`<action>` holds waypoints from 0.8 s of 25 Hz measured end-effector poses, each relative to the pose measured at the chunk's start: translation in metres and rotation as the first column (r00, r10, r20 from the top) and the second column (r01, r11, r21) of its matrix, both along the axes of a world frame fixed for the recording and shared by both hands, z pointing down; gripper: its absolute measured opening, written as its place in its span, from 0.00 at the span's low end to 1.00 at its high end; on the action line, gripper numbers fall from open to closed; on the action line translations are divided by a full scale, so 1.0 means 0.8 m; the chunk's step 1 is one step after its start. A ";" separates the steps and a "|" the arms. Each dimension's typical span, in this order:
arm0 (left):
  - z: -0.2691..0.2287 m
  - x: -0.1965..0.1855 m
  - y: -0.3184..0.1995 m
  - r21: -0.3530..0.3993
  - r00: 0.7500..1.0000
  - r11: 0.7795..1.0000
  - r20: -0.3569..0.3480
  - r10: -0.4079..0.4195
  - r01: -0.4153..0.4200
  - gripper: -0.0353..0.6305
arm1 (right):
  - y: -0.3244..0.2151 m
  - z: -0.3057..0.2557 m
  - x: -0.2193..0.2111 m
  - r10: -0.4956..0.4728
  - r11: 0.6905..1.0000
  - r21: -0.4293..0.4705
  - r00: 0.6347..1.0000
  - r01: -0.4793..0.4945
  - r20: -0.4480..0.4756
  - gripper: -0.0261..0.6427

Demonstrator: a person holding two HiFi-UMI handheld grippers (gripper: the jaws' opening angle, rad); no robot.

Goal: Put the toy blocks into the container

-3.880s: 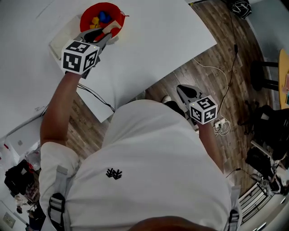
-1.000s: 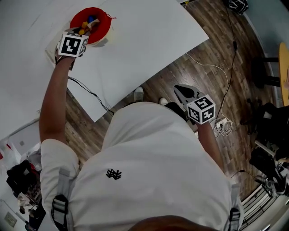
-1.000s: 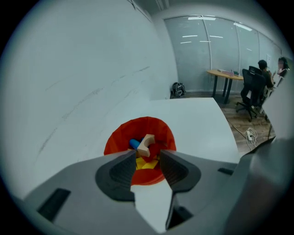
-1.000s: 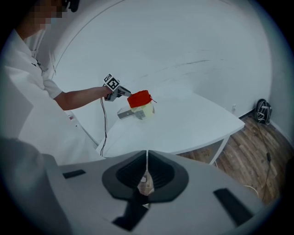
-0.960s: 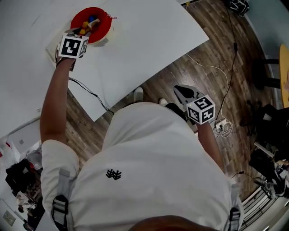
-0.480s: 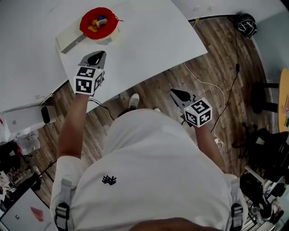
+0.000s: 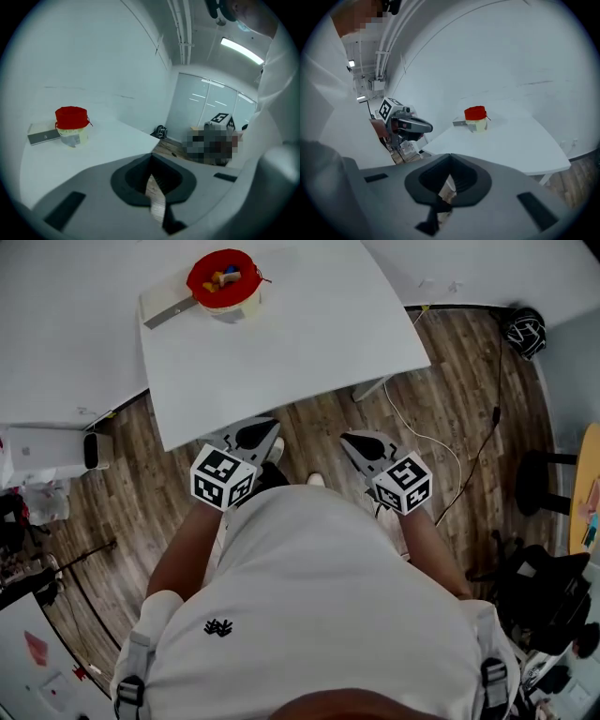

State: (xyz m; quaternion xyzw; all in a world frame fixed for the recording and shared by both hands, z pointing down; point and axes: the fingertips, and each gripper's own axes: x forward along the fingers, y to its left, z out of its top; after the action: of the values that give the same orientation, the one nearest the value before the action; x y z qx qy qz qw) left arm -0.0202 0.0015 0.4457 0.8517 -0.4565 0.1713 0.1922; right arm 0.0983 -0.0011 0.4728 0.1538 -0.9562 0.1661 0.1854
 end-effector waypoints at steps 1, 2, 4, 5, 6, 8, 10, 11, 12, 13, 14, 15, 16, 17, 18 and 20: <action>0.003 0.008 0.010 -0.007 1.000 1.000 -0.001 -0.003 0.003 0.06 | 0.003 -0.002 0.002 -0.008 1.000 0.004 1.000 0.008 0.007 0.05; 0.005 0.014 0.018 -0.011 1.000 1.000 -0.001 -0.010 0.010 0.06 | 0.007 -0.005 0.003 -0.014 1.000 0.007 1.000 0.014 0.015 0.05; 0.006 0.019 0.030 -0.010 0.999 0.999 -0.003 -0.041 0.041 0.06 | 0.014 -0.010 0.006 -0.027 1.000 0.009 0.999 0.027 0.030 0.05; 0.005 0.019 0.033 -0.010 0.998 0.998 -0.012 -0.061 0.061 0.06 | 0.017 -0.012 0.008 -0.034 0.999 0.009 0.999 0.034 0.034 0.05; 0.004 0.020 0.036 -0.013 0.997 0.997 -0.026 -0.076 0.076 0.06 | 0.020 -0.013 0.010 -0.040 0.999 0.010 0.999 0.039 0.037 0.05; 0.005 0.022 0.041 -0.019 0.995 0.996 -0.041 -0.088 0.088 0.06 | 0.024 -0.013 0.012 -0.045 0.999 0.015 0.998 0.044 0.040 0.05; 0.006 0.022 0.043 -0.018 0.996 0.996 -0.029 -0.090 0.089 0.06 | 0.025 -0.016 0.014 -0.043 0.999 0.018 0.998 0.042 0.050 0.05; 0.006 0.023 0.044 -0.016 0.996 0.996 -0.025 -0.091 0.091 0.06 | 0.026 -0.017 0.014 -0.041 0.999 0.018 0.998 0.040 0.055 0.05; 0.004 0.023 0.045 -0.011 0.995 0.996 -0.024 -0.093 0.092 0.06 | 0.027 -0.019 0.015 -0.041 0.999 0.019 0.997 0.040 0.060 0.05; 0.002 0.023 0.045 -0.006 0.995 0.996 -0.026 -0.094 0.094 0.06 | 0.028 -0.021 0.015 -0.041 0.999 0.022 0.997 0.039 0.063 0.05; 0.000 0.023 0.045 -0.001 0.995 0.995 -0.026 -0.095 0.095 0.06 | 0.028 -0.022 0.015 -0.041 0.999 0.025 0.997 0.039 0.065 0.05; -0.002 0.023 0.044 0.003 0.995 0.995 -0.026 -0.097 0.097 0.06 | 0.028 -0.023 0.014 -0.042 0.999 0.029 0.997 0.040 0.066 0.05; -0.002 0.023 0.044 0.005 0.995 0.995 -0.026 -0.099 0.099 0.06 | 0.028 -0.024 0.014 -0.045 0.998 0.034 0.997 0.043 0.066 0.05; -0.002 0.022 0.044 0.007 0.994 0.995 -0.028 -0.103 0.103 0.06 | 0.027 -0.026 0.012 -0.049 0.998 0.039 0.997 0.046 0.065 0.05; -0.002 0.021 0.044 0.009 0.994 0.994 -0.029 -0.107 0.107 0.06 | 0.026 -0.027 0.011 -0.053 0.998 0.044 0.996 0.050 0.066 0.05; -0.002 0.016 0.043 0.011 0.993 0.993 -0.029 -0.116 0.116 0.06 | 0.025 -0.030 0.006 -0.062 0.997 0.051 0.996 0.058 0.067 0.05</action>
State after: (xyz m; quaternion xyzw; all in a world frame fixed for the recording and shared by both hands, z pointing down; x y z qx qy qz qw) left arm -0.0071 0.0356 0.4439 0.8272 -0.5036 0.1449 0.2028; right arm 0.1034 0.0188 0.4489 0.1237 -0.9700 0.1420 0.1536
